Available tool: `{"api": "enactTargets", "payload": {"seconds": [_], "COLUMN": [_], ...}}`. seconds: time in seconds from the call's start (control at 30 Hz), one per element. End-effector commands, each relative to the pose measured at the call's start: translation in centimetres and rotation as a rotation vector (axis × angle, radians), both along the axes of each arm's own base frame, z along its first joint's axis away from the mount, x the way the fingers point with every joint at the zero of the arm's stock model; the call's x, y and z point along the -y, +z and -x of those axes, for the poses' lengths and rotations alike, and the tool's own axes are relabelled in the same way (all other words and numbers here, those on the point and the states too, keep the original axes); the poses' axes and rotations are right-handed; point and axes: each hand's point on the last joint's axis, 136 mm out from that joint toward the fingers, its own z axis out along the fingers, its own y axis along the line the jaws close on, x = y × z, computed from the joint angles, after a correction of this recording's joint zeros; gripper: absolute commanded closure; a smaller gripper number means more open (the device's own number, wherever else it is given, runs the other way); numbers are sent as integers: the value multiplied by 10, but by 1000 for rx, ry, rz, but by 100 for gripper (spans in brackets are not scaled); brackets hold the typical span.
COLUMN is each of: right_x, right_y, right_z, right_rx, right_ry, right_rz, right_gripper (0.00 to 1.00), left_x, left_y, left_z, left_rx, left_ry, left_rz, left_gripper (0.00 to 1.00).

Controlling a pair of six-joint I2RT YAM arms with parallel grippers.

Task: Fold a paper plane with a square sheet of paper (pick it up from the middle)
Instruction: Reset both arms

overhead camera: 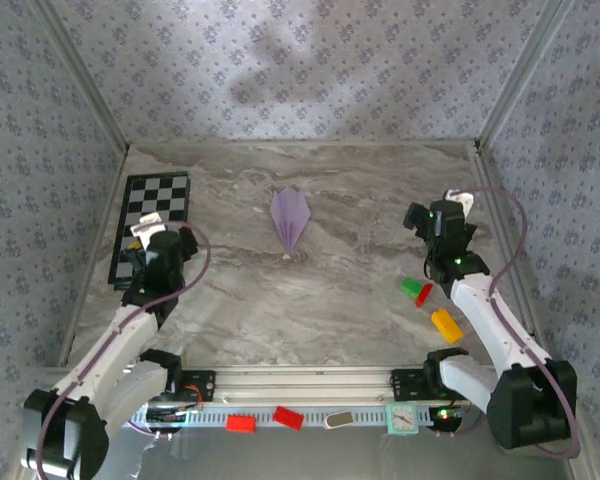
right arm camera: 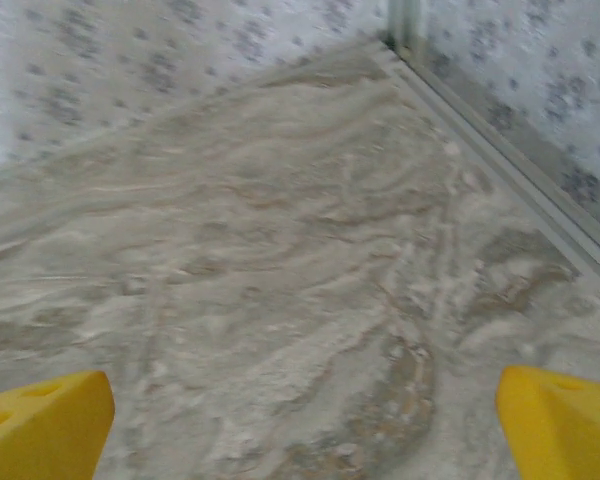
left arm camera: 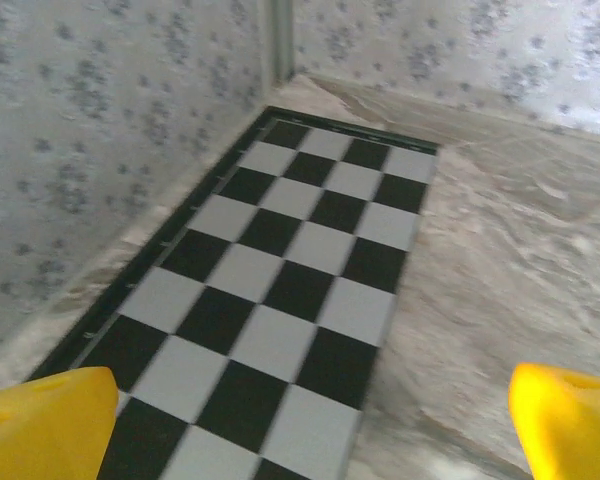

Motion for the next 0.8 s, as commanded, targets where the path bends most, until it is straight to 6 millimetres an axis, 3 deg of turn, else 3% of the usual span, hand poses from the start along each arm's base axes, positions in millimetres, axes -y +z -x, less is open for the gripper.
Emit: {"api": "enactTargets", "payload": {"seconds": [0.0,0.17,0.33,0.67,0.77], "right_x": [21,13,0,-17,-16], "right_y": [-10,-55,-73,-74,-79], "right_z": [-6,-15,-27,-31,-33], "right_rx": [47,-12,-4,82,105], "right_ry": [-71,20,129,297,317], "right_rz": [86,182,247,310,300], "right_gripper": [0,0,0,0,0], "left_x": [-16,-13,-7,20,23], "left_y": [10,-27,-41,-50,-60], "left_z": [-1,-10,-22,-60,-69], "left_rx": [101,66,88,92,67], "left_ry": [26,-120,-223,-424,-446], "left_rz": [-81,-62,-40,-28,-32], "left_gripper": [0,0,0,0,0]}}
